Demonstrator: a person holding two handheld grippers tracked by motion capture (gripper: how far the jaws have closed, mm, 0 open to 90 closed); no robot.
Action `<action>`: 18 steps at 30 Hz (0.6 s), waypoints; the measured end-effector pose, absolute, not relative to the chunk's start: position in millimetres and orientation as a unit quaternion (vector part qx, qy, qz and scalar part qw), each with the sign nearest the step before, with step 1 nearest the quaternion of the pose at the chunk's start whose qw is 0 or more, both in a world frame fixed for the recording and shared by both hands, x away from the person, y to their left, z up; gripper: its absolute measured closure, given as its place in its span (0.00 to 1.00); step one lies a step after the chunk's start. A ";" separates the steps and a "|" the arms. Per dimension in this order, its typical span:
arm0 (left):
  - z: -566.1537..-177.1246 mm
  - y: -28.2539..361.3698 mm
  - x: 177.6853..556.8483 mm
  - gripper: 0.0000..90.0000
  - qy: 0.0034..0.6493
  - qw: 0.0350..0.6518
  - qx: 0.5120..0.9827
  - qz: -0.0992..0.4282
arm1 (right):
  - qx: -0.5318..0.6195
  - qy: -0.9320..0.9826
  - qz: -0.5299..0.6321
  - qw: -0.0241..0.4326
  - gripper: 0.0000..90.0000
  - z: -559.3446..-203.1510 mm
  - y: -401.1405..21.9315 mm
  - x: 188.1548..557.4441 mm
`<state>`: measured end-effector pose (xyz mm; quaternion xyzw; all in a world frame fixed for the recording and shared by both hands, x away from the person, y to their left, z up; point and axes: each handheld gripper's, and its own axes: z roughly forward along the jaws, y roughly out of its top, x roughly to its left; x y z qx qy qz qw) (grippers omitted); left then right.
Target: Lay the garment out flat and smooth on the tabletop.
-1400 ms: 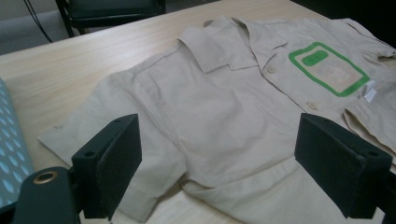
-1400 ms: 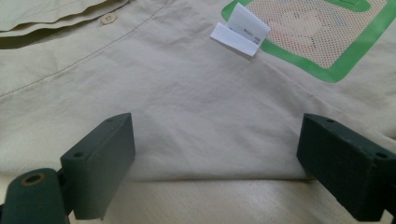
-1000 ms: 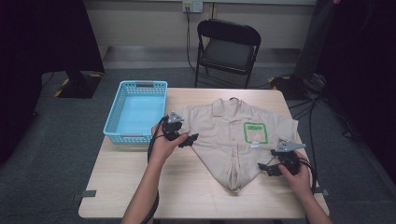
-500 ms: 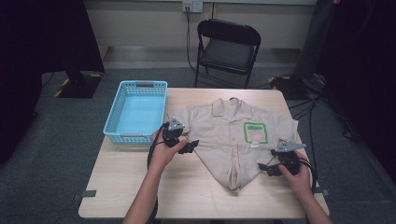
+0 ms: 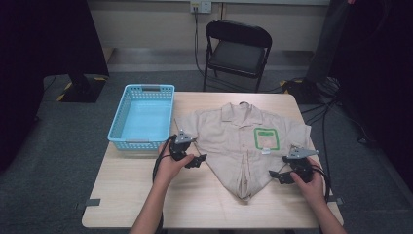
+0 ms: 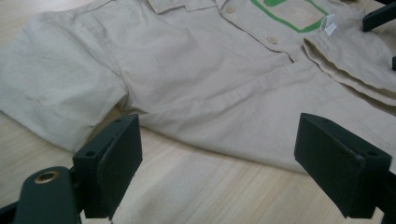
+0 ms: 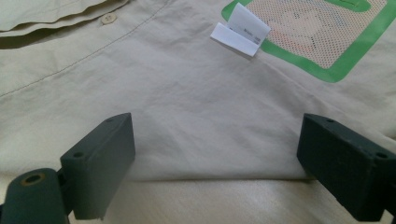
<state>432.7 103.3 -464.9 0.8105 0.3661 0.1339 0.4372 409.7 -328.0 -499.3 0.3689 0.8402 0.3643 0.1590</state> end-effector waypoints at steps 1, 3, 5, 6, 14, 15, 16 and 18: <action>-466.4 103.8 432.1 0.17 0.366 0.436 0.811 0.133 | 0.369 0.840 0.364 0.159 0.12 -499.3 -328.0 409.7; -469.0 104.8 431.1 0.17 0.367 0.434 0.812 0.133 | 0.369 0.840 0.364 0.159 0.12 -499.3 -328.0 409.7; -471.5 105.9 429.9 0.17 0.369 0.434 0.812 0.131 | 0.369 0.840 0.364 0.159 0.12 -499.3 -328.0 409.7; -472.8 106.4 429.4 0.17 0.369 0.433 0.812 0.130 | 0.369 0.840 0.364 0.159 0.12 -499.3 -328.0 409.7; -479.0 107.8 424.1 0.17 0.366 0.433 0.814 0.124 | 0.369 0.840 0.364 0.159 0.12 -499.3 -328.0 409.7; -479.4 107.8 423.1 0.17 0.367 0.434 0.813 0.123 | 0.369 0.840 0.364 0.159 0.12 -499.3 -328.0 409.7; -479.7 108.3 422.4 0.17 0.365 0.434 0.815 0.123 | 0.369 0.840 0.364 0.159 0.12 -499.3 -328.0 409.7; -481.1 108.1 420.6 0.17 0.365 0.433 0.815 0.123 | 0.369 0.840 0.364 0.159 0.12 -499.3 -328.0 409.7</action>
